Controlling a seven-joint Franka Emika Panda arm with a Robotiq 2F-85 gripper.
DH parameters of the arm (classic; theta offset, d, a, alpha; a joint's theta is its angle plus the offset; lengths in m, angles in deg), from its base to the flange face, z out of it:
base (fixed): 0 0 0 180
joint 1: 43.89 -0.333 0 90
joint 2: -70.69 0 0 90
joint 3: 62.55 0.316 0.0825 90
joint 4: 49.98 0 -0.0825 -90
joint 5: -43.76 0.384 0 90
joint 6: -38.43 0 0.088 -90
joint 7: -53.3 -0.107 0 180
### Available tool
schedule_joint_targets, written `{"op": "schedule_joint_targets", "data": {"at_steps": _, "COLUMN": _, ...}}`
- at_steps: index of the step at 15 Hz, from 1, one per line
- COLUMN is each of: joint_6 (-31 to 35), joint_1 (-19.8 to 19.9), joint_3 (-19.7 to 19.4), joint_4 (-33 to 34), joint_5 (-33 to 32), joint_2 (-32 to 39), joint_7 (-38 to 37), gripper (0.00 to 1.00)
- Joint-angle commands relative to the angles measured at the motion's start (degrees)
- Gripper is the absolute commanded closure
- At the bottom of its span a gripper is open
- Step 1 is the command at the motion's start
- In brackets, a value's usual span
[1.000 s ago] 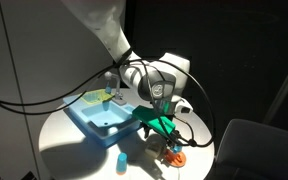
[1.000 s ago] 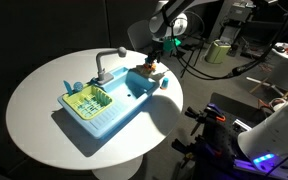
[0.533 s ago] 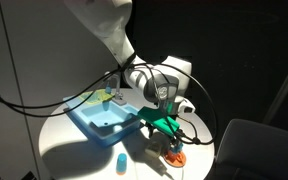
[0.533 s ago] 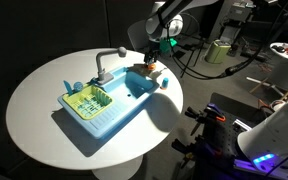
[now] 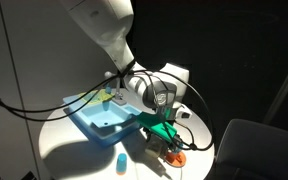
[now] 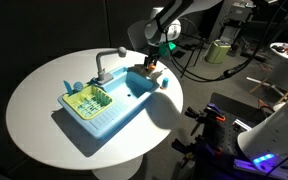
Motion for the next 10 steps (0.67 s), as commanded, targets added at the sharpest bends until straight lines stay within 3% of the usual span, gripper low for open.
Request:
{"op": "schedule_joint_targets", "data": {"at_steps": 1, "joint_6": -0.8, "joint_1": 0.2, "joint_3": 0.4, "joint_4": 1.4, "joint_5": -1.3, "joint_2": 1.1, "joint_7": -1.5, "gripper": 0.00}}
{"op": "schedule_joint_targets", "data": {"at_steps": 10, "joint_6": -1.2, "joint_1": 0.2, "joint_3": 0.9, "joint_4": 1.5, "joint_5": -1.6, "joint_2": 2.6, "joint_7": -0.9, "gripper": 0.00}}
